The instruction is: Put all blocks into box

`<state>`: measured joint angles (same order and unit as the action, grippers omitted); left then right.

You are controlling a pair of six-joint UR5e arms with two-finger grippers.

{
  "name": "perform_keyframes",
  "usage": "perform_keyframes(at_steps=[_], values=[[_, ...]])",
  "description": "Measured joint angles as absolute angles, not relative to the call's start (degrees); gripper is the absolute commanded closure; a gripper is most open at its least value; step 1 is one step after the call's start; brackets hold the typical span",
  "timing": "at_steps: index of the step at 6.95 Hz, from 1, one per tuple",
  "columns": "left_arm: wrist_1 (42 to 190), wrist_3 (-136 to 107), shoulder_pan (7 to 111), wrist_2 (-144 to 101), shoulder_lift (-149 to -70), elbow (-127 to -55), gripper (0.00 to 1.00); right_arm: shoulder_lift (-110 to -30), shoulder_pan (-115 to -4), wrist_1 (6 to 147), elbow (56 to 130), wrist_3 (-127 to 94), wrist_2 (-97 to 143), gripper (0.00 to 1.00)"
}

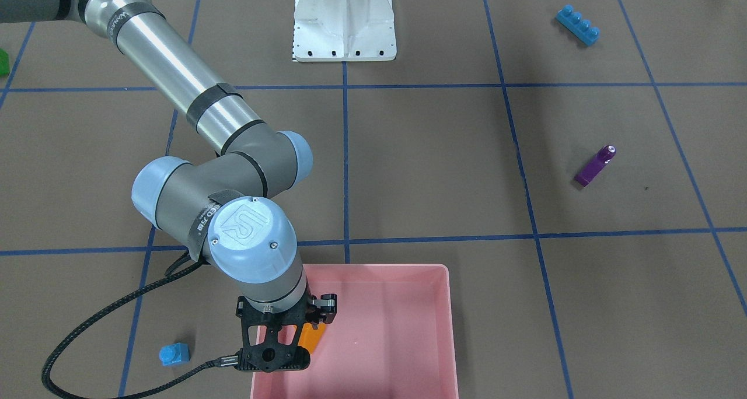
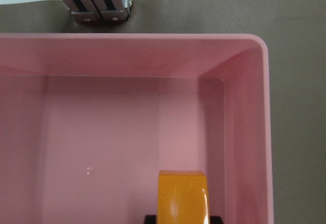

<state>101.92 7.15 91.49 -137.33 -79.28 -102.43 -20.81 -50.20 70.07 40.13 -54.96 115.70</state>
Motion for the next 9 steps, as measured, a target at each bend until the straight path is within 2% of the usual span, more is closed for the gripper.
perform_keyframes(at_steps=[2, 4, 6, 7, 9], values=[[102.48, 7.16, 91.49, -138.8, -79.53, -102.48, 0.0, -20.62, -50.4, 70.18, 40.55, -55.26, 115.64, 0.0], [104.82, 7.03, 88.72, -139.24, -80.05, -102.58, 0.0, -20.54, -51.39, 74.54, 44.8, -55.28, 116.75, 0.0], [110.03, 2.42, 81.16, -138.87, -80.65, -102.71, 0.0, -23.1, -52.59, 88.56, 58.39, -54.62, 118.13, 0.0], [114.3, -1.52, 76.68, -137.58, -80.61, -102.67, 0.0, -27.55, -53.02, 94.51, 68.32, -54.05, 118.38, 0.0], [118.77, -5.06, 68.5, -132.14, -80.59, -102.65, 0.0, -42.52, -53.77, 99.57, 88.82, -50.86, 118.54, 0.0]])
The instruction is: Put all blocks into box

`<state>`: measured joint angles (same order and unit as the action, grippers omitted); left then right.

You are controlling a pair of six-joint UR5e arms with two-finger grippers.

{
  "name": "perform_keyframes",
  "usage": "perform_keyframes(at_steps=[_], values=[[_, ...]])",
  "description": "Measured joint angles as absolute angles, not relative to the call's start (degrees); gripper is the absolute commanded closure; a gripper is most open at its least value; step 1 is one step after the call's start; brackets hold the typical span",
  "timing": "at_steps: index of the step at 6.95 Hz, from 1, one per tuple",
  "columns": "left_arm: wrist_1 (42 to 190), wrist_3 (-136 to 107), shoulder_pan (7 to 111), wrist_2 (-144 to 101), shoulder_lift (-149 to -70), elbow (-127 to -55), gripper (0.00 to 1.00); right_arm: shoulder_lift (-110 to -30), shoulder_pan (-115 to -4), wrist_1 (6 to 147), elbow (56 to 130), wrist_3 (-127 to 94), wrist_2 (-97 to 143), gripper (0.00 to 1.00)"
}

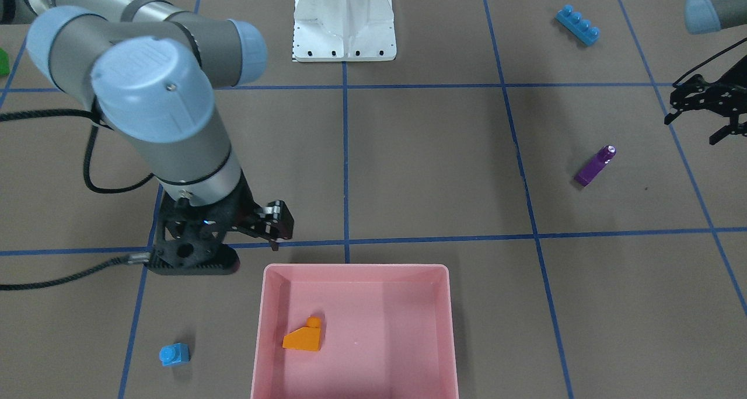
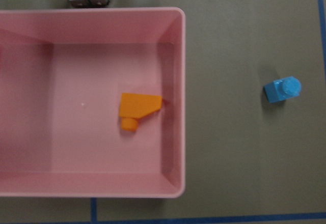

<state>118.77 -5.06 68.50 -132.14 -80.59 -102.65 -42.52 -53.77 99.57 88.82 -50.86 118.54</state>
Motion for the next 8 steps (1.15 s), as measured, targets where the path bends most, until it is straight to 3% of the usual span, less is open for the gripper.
perform_keyframes(at_steps=[2, 5, 7, 8], values=[[119.74, -5.45, 62.18, -129.28, -81.0, -102.58, 0.0, -57.98, -54.62, 100.05, 104.1, -45.4, 118.56, 0.0], [119.74, -5.36, 55.62, -125.65, -84.31, -99.64, 0.01, -69.22, -54.91, 99.26, 111.76, -41.33, 118.37, 0.0], [119.79, -5.1, 54.32, -125.21, -86.7, -96.32, 0.31, -70.71, -54.91, 98.09, 112.24, -41.15, 118.37, 0.0], [119.78, -5.11, 53.88, -125.17, -87.07, -95.73, 0.3, -70.86, -54.88, 97.86, 112.21, -41.2, 118.36, 0.0]])
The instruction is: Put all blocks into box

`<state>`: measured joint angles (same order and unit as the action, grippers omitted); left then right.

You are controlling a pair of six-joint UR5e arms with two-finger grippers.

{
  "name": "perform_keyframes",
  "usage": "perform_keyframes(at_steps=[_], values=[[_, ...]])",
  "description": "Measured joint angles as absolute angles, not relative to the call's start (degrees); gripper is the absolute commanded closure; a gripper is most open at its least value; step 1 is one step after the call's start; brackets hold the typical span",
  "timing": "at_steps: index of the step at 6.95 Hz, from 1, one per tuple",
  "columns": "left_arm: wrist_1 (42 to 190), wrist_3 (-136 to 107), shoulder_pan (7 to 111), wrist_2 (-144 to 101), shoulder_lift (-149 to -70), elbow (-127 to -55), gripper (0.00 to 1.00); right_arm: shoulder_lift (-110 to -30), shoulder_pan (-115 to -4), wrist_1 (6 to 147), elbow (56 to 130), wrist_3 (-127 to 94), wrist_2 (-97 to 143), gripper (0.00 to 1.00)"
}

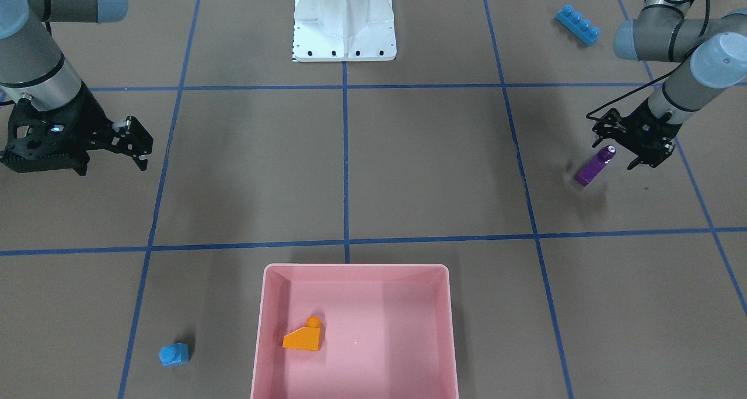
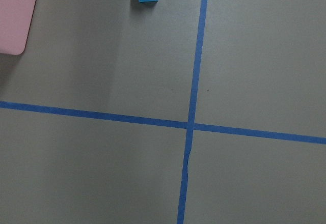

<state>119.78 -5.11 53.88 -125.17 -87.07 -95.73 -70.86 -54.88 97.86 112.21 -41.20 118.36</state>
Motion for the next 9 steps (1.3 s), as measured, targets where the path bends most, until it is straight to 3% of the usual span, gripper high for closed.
perform_keyframes(at_steps=[2, 3, 4, 5, 9], values=[[119.7, -5.31, 52.8, -125.21, -87.24, -95.34, 0.29, -70.92, -54.85, 97.75, 112.03, -41.39, 118.31, 0.0], [119.65, -5.39, 52.35, -125.23, -87.27, -95.31, 0.54, -70.93, -54.81, 97.74, 111.97, -41.52, 118.3, 0.0], [119.63, -5.48, 51.97, -125.24, -87.26, -95.3, 0.95, -70.91, -54.79, 97.74, 111.92, -41.63, 118.3, 0.0], [119.62, -5.64, 51.81, -125.34, -87.12, -95.37, 1.0, -70.88, -54.74, 97.71, 111.87, -41.74, 118.28, 0.0], [119.73, -26.95, 52.75, -125.32, -87.22, -100.05, 1.0, -70.82, -54.67, 97.61, 111.58, -42.0, 118.16, 0.0]])
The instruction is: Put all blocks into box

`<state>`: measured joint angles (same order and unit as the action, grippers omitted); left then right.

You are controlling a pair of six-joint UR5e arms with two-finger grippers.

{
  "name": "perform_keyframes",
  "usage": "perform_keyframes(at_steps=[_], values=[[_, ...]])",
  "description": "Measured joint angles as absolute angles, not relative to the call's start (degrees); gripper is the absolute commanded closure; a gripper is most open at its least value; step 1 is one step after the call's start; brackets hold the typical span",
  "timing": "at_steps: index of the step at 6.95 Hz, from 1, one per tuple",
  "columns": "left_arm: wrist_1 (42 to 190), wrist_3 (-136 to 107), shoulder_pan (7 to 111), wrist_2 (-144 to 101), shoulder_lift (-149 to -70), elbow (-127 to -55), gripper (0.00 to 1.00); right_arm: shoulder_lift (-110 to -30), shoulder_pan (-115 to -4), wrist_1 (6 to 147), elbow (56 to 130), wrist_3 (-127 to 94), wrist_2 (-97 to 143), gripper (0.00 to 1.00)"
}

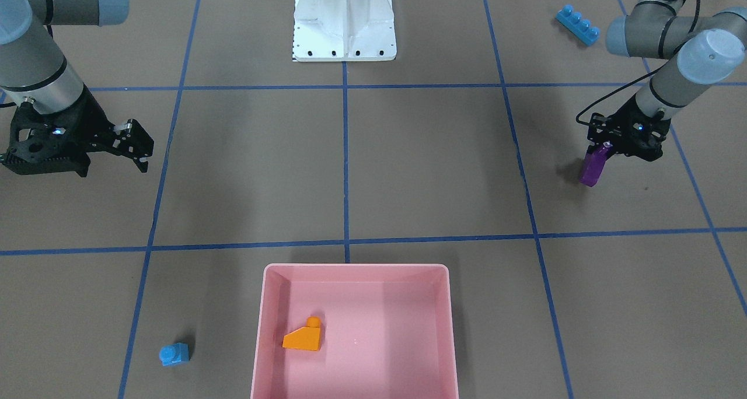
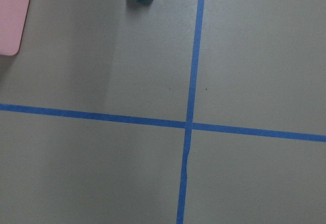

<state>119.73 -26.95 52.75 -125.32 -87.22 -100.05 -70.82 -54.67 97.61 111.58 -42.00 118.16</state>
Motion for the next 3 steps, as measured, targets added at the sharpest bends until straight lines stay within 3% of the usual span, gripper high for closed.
perform_keyframes(at_steps=[3], values=[[117.87, -56.06, 54.14, -124.99, -96.32, -104.58, 1.0, -69.97, -54.61, 97.46, 111.08, -41.79, 118.24, 0.0]])
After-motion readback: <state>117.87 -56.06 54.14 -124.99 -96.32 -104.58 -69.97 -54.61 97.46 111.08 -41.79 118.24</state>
